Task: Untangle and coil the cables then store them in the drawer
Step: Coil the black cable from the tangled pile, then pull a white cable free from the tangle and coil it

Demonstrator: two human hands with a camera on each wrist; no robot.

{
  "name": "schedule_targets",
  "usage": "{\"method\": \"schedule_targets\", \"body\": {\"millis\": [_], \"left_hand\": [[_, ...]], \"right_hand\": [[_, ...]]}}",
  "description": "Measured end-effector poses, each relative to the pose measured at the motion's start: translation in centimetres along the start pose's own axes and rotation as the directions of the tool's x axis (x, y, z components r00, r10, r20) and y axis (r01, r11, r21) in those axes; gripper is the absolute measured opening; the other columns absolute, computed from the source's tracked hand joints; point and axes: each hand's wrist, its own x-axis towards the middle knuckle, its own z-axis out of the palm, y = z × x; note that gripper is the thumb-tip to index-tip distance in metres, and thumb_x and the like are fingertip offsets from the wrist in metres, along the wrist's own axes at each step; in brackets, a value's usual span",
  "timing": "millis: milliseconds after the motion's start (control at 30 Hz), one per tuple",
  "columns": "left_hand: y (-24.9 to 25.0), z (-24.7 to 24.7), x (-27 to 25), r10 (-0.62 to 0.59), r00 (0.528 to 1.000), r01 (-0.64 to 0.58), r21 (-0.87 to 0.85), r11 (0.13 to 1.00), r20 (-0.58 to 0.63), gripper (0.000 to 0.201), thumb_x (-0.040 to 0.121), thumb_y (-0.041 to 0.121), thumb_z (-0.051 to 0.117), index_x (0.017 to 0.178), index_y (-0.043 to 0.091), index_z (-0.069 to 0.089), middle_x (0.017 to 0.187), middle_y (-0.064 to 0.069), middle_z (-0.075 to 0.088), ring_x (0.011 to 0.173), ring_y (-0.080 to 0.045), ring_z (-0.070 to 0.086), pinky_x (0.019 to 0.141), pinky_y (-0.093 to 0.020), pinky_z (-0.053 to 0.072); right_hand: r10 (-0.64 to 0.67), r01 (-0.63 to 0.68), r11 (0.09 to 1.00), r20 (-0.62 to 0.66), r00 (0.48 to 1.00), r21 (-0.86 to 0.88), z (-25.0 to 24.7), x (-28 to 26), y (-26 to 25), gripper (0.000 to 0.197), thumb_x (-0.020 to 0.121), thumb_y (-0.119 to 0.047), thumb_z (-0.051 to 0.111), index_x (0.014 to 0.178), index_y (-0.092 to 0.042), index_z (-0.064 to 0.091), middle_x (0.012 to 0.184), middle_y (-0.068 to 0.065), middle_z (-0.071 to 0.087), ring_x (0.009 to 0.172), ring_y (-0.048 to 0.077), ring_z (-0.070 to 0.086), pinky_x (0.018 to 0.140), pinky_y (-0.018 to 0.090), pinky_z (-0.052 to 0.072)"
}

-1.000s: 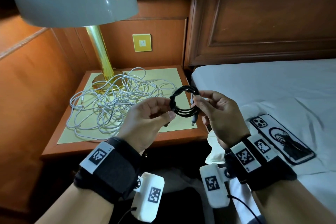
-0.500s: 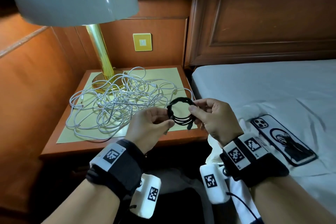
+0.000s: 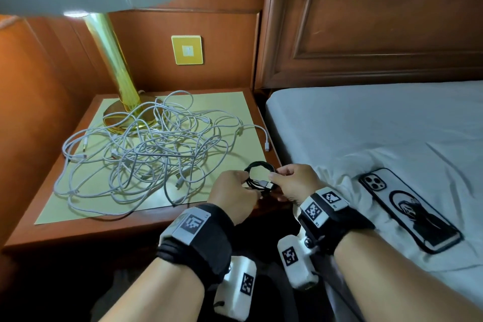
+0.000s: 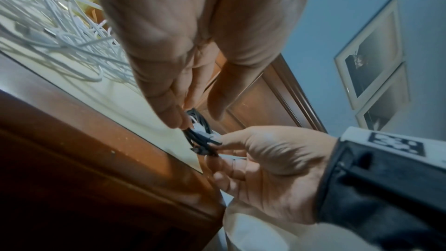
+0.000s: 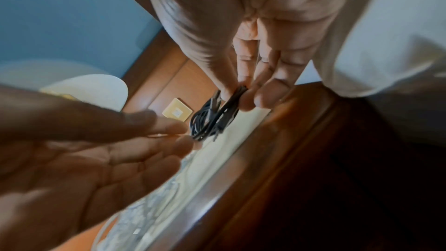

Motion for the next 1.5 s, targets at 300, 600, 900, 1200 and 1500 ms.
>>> {"method": "schedule_targets", "body": {"millis": [300,600,900,1200,1500], "left_hand": [[0.4,1.4,1.2,-0.078,0.991,0.062,0.153,0.986,0.107,0.042,0.092,0.019,0.062,0.134,0.019,0.061,0.105,-0.001,0.074,0.087,-0.015,0.069,0.063,-0.017,0.048],[1.1,-0.5,0.0,-0.048,0.99,0.022,0.191,0.981,0.132,0.046,0.097,0.014,0.054,0.143,0.018,0.052,0.103,-0.002,0.065,0.075,-0.003,0.063,0.059,-0.013,0.042],[-2.1,-9.0,-2.7,0.009,0.994,-0.03,0.208,0.978,0.105,0.03,0.094,0.031,0.063,0.124,0.027,0.067,0.096,0.015,0.073,0.088,-0.006,0.069,0.084,-0.025,0.053],[-4.7,-15.0,-4.1,-0.038,0.998,0.044,0.14,0.989,-0.045,0.044,0.094,0.032,0.066,0.136,0.025,0.056,0.124,0.013,0.064,0.106,-0.007,0.065,0.081,-0.029,0.058],[-5.8,-18.7,-4.9,0.006,0.955,0.067,0.236,0.97,-0.296,0.029,0.096,0.033,0.063,0.124,0.029,0.062,0.082,0.004,0.063,0.071,-0.013,0.059,0.071,-0.032,0.051]], "right_hand": [[0.051,-0.055,0.991,-0.036,0.998,-0.121,-0.5,1.1,0.2,0.037,0.087,-0.03,0.073,0.101,0.004,0.069,0.082,0.016,0.075,0.058,0.02,0.073,0.077,0.051,0.061],[0.061,-0.043,0.927,0.036,0.998,-0.372,-1.0,0.8,-1.0,0.049,0.093,-0.047,0.057,0.096,0.001,0.07,0.077,0.016,0.074,0.057,0.024,0.057,0.071,0.04,0.057],[-0.134,0.143,0.873,0.052,0.99,-0.467,-0.2,-2.2,-4.6,0.057,0.092,-0.053,0.057,0.137,-0.02,0.045,0.125,0.002,0.06,0.105,0.019,0.058,0.084,0.031,0.041],[-0.174,0.248,0.936,0.283,0.943,-0.251,5.8,-4.1,-7.9,0.064,0.086,-0.053,0.065,0.14,-0.026,0.044,0.12,-0.001,0.054,0.109,0.022,0.064,0.097,0.05,0.052],[-0.204,0.317,0.833,0.279,0.938,-0.453,10.1,-5.1,-11.7,0.051,0.093,-0.047,0.058,0.125,-0.008,0.059,0.129,0.014,0.061,0.108,0.027,0.06,0.095,0.037,0.048]]}}
